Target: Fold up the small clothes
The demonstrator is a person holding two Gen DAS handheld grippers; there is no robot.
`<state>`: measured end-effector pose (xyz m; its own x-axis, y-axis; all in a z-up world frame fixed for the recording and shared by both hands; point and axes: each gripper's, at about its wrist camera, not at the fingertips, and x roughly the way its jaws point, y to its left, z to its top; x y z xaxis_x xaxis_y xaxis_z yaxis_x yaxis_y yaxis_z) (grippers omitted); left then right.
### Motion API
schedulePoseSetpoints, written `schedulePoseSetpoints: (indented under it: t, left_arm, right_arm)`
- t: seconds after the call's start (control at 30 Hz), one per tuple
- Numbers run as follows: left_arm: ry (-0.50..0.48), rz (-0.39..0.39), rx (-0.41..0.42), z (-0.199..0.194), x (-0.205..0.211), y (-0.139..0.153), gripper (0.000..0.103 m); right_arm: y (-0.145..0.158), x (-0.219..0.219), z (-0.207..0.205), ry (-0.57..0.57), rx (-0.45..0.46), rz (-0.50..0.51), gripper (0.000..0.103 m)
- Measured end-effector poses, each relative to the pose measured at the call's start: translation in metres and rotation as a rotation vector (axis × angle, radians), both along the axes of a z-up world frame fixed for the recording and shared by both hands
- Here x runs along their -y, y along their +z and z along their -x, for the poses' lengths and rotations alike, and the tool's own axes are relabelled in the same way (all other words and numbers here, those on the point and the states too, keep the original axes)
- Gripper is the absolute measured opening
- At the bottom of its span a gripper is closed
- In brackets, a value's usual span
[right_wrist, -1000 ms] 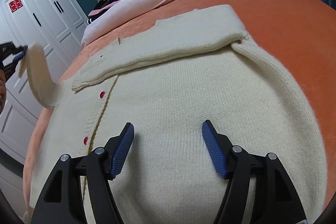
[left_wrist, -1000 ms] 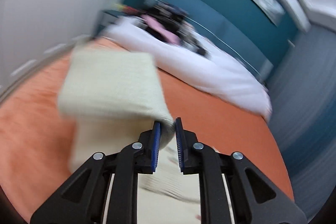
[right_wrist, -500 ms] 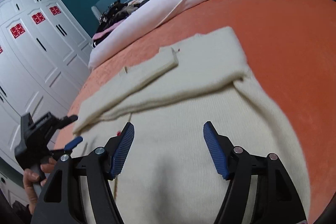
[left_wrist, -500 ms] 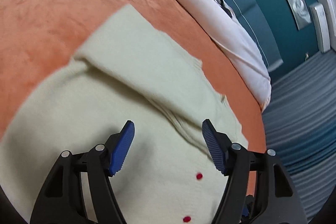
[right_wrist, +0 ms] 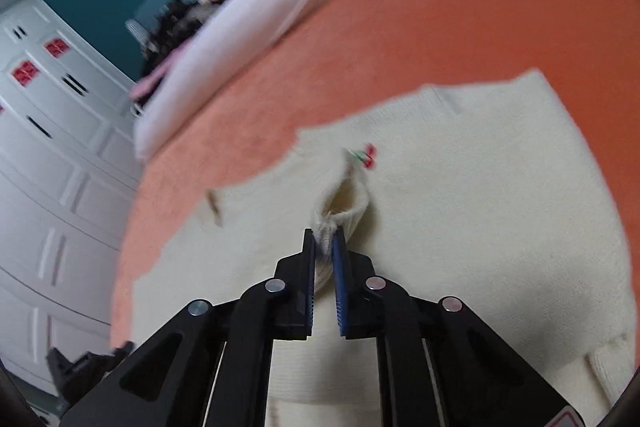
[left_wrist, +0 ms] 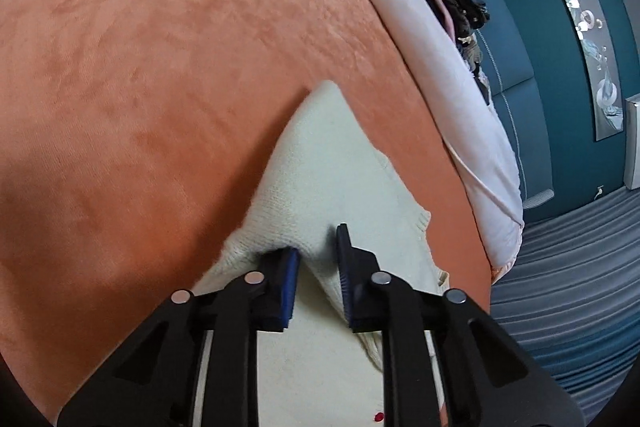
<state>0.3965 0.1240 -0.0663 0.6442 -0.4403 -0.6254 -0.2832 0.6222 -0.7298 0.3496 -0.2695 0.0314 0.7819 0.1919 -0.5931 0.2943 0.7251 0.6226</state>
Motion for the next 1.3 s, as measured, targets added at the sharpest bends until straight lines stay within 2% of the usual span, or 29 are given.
schedulePoseSetpoints:
  t: [0.07,0.1,0.13,0.17,0.23,0.27,0.3,0.33,0.4,0.43,0.47,0.53,0.57,0.67,0.73,0.8,0.87,0.93,0.97,1.03,1.07,1.1,1.13,1.17,1.2,1.23,1.3]
  left_arm:
    - [-0.026,-0.024,0.043,0.001,-0.003,0.009,0.014]
    - [-0.040,-0.041,0.053,0.001,-0.002,0.009,0.015]
    - [-0.058,-0.057,0.052,0.000,0.000,0.006,0.015]
    - [-0.075,-0.080,0.037,0.000,0.003,-0.001,0.015]
    - [-0.086,-0.138,-0.005,0.000,0.010,-0.018,0.015]
    - [-0.091,-0.147,-0.012,0.003,0.012,-0.028,0.014]
    - [-0.093,-0.148,0.007,0.008,0.013,-0.031,0.013]
    - [-0.095,-0.158,0.031,0.012,0.013,-0.031,0.013]
    - [-0.111,-0.183,0.062,0.016,0.013,-0.030,0.013]
    - [-0.117,-0.186,0.076,0.017,0.013,-0.032,0.013]
    - [-0.119,-0.189,0.092,0.018,0.012,-0.033,0.013]
    - [-0.118,-0.206,0.122,0.022,0.014,-0.037,0.013]
    - [-0.119,-0.215,0.134,0.024,0.015,-0.037,0.014]
    - [-0.116,-0.199,0.159,0.027,0.014,-0.039,0.014]
    - [-0.113,-0.189,0.170,0.030,0.013,-0.041,0.014]
    - [-0.113,-0.211,0.181,0.031,0.016,-0.040,0.014]
    - [-0.114,-0.229,0.189,0.032,0.020,-0.038,0.014]
    - [-0.114,-0.229,0.195,0.033,0.019,-0.038,0.014]
    - [-0.113,-0.227,0.197,0.033,0.019,-0.039,0.014]
    - [-0.113,-0.229,0.203,0.033,0.019,-0.039,0.014]
    - [-0.115,-0.233,0.209,0.034,0.019,-0.039,0.014]
    - [-0.116,-0.235,0.213,0.034,0.019,-0.039,0.014]
    - [-0.115,-0.237,0.215,0.034,0.019,-0.039,0.014]
    - [-0.116,-0.239,0.218,0.035,0.020,-0.040,0.014]
    - [-0.117,-0.238,0.220,0.034,0.020,-0.040,0.014]
    - [-0.117,-0.235,0.222,0.034,0.020,-0.041,0.014]
    - [-0.116,-0.227,0.223,0.034,0.019,-0.040,0.014]
  right_arm:
    - [0.038,-0.006,0.030,0.009,0.131,0.059,0.008]
    - [0.046,-0.007,0.047,-0.003,0.162,0.101,0.008]
    - [0.040,-0.006,0.059,-0.013,0.148,0.125,0.007]
    - [0.019,-0.003,0.060,-0.016,0.077,0.137,0.007]
    - [-0.042,0.002,0.049,-0.008,-0.138,0.149,0.007]
    - [-0.068,0.004,0.047,0.003,-0.217,0.140,0.006]
    - [-0.067,0.005,0.055,-0.012,-0.162,0.123,0.006]
    - [-0.057,0.005,0.057,-0.020,-0.148,0.115,0.006]
    - [-0.032,0.004,0.063,-0.027,-0.059,0.086,0.006]
    - [-0.025,0.002,0.064,-0.019,-0.035,0.108,0.006]
    - [-0.028,0.002,0.061,-0.011,-0.050,0.130,0.006]
    - [-0.059,0.000,0.049,0.018,-0.179,0.151,0.006]
    - [-0.070,0.000,0.049,0.032,-0.194,0.150,0.005]
    - [-0.045,-0.003,0.061,-0.021,-0.148,0.164,0.008]
    - [-0.022,-0.008,0.071,-0.062,-0.064,0.157,0.010]
    - [0.000,-0.027,0.064,-0.014,0.000,0.159,0.014]
    - [0.009,-0.059,0.029,0.117,-0.018,0.208,0.015]
    - [-0.001,-0.085,-0.001,0.210,-0.048,0.281,0.014]
    - [-0.013,-0.093,-0.017,0.234,-0.087,0.302,0.014]
    - [-0.056,-0.094,-0.050,0.248,-0.230,0.318,0.013]
    - [-0.062,-0.089,-0.046,0.225,-0.204,0.310,0.005]
    - [-0.056,-0.085,-0.045,0.209,-0.202,0.285,0.005]
    - [-0.047,-0.079,-0.040,0.179,-0.194,0.239,0.005]
    - [-0.036,-0.073,-0.026,0.158,-0.148,0.190,0.010]
    - [-0.028,-0.066,-0.014,0.145,-0.107,0.168,0.011]
    - [-0.021,-0.059,0.001,0.125,-0.086,0.168,0.011]
    - [-0.018,-0.045,0.045,0.064,-0.101,0.208,0.015]
